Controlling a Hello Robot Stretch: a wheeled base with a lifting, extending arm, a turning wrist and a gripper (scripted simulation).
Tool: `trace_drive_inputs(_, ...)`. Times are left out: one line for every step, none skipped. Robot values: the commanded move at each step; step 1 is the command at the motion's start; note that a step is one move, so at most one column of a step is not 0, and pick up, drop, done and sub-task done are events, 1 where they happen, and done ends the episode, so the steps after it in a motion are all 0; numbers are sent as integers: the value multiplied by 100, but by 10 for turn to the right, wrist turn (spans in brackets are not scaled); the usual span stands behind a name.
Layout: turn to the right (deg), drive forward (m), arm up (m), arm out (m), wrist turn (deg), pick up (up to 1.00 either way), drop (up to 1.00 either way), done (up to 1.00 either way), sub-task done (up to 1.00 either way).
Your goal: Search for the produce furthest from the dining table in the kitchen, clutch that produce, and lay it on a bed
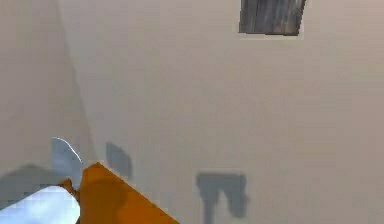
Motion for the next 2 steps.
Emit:
trace_drive_inputs(450,0,0,0,0,0,0,0,0)
trace_drive_inputs(450,0,0,0,0,0,0,0,0)
